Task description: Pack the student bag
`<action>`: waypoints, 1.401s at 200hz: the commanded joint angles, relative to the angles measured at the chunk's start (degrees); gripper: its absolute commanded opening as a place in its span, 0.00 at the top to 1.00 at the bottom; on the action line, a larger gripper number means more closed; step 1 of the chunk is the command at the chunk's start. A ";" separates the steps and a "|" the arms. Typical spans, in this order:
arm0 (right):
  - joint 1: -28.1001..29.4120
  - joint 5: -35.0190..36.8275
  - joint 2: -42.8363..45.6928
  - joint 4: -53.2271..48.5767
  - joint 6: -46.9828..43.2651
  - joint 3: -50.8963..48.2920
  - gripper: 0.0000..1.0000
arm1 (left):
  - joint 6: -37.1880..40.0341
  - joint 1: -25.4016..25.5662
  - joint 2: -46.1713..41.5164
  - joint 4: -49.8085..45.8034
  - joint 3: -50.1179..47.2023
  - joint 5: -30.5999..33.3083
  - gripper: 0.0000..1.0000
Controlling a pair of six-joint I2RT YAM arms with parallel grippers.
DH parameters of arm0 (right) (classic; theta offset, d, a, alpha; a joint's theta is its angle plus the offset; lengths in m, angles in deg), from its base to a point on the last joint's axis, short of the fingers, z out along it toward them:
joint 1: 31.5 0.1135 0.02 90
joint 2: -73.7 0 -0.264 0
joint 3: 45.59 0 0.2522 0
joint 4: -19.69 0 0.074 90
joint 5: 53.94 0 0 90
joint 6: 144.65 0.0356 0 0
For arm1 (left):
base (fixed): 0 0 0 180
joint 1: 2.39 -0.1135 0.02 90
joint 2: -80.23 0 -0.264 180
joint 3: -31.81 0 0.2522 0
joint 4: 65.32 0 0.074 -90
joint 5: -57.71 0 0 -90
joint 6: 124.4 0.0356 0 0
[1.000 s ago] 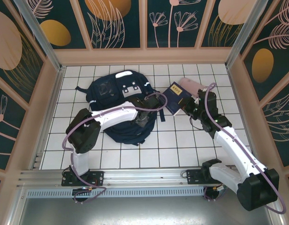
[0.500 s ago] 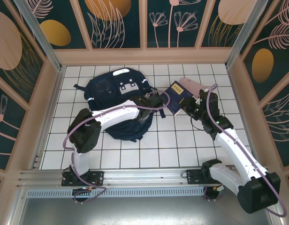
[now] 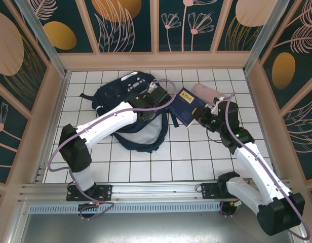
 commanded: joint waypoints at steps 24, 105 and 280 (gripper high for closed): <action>0.40 -5.57 3.70 2.95 4.57 -3.12 1.00 | -0.86 0.32 -2.97 9.31 5.83 9.23 1.00; 12.51 -8.58 -5.91 22.23 13.03 -5.30 1.00 | -0.38 0.32 -5.40 13.38 6.27 6.15 1.00; 21.99 20.41 -55.75 52.15 19.64 16.21 1.00 | -2.07 0.38 -10.67 18.92 1.10 -1.36 1.00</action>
